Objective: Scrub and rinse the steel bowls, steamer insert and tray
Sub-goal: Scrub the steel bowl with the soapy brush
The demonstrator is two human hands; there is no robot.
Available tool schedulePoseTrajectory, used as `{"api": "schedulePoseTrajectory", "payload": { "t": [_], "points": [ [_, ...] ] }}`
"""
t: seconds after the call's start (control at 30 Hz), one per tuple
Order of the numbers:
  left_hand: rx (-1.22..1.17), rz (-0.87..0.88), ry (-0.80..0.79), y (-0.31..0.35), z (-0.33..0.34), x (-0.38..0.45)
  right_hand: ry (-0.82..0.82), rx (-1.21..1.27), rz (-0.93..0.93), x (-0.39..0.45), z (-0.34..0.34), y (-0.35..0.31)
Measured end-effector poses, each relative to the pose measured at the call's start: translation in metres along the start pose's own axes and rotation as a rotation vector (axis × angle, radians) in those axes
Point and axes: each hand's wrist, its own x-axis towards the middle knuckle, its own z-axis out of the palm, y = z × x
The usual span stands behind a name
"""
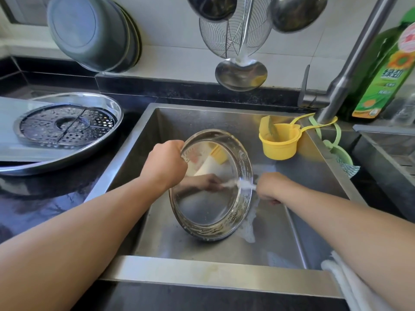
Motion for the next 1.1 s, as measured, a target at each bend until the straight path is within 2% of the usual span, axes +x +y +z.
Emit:
{"api": "schedulePoseTrajectory", "payload": {
  "t": [0.1,0.17,0.23,0.3,0.37,0.43,0.47,0.5,0.6,0.63,0.67,0.7,0.8,0.87,0.9,0.93,0.97,1.07,1.1],
  "points": [
    [-0.012,0.01,-0.008,0.0,0.001,0.0,0.375,0.238,-0.008,0.004,-0.005,0.001],
    [-0.012,0.013,-0.013,0.001,0.001,0.0,0.348,0.24,0.007,0.001,-0.006,0.001],
    [-0.013,0.007,-0.015,0.002,0.002,0.0,0.123,0.135,0.011,0.0,0.0,0.004],
    [-0.012,0.007,-0.01,0.002,0.002,0.0,-0.278,0.005,0.07,0.002,0.011,0.005],
    [-0.009,0.018,-0.004,0.002,0.002,-0.001,-0.625,0.005,0.17,0.006,0.024,0.002],
    [-0.014,0.023,-0.007,0.001,0.002,-0.001,-0.755,0.005,0.198,0.007,0.025,-0.001],
    [-0.018,0.024,-0.011,0.001,0.002,-0.002,-0.714,-0.001,0.189,0.007,0.022,0.001],
    [-0.021,0.022,-0.013,0.001,0.002,-0.001,-0.566,0.015,0.174,0.005,0.016,0.003],
    [-0.018,-0.001,-0.007,0.002,0.003,-0.001,0.05,0.091,0.01,0.011,-0.001,0.008],
    [-0.02,-0.003,-0.007,0.003,0.003,-0.002,0.14,0.081,0.007,0.012,-0.002,0.008],
    [-0.024,-0.002,-0.007,0.004,0.004,-0.002,0.126,0.052,0.002,0.01,-0.002,0.007],
    [-0.025,0.0,-0.006,0.004,0.004,-0.002,0.015,0.024,0.006,0.008,0.002,0.006],
    [-0.015,0.007,0.001,0.003,0.004,-0.001,-0.548,-0.048,0.089,0.005,0.02,0.002],
    [-0.005,0.005,0.006,0.002,0.004,-0.001,-0.827,0.001,0.105,0.003,0.026,-0.002],
    [-0.001,0.004,0.01,0.001,0.004,-0.001,-0.905,0.029,0.106,0.004,0.028,-0.002],
    [0.001,0.0,0.013,0.001,0.004,-0.001,-0.915,0.049,0.107,0.004,0.027,-0.001],
    [-0.001,-0.004,0.015,0.001,0.004,-0.002,-0.854,0.045,0.114,0.002,0.022,0.001],
    [-0.001,-0.001,0.027,0.003,0.004,-0.003,-0.433,-0.045,0.034,0.007,0.01,0.013],
    [0.0,0.001,0.03,0.003,0.004,-0.003,-0.439,-0.051,0.024,0.006,0.009,0.016]
  ]
}}
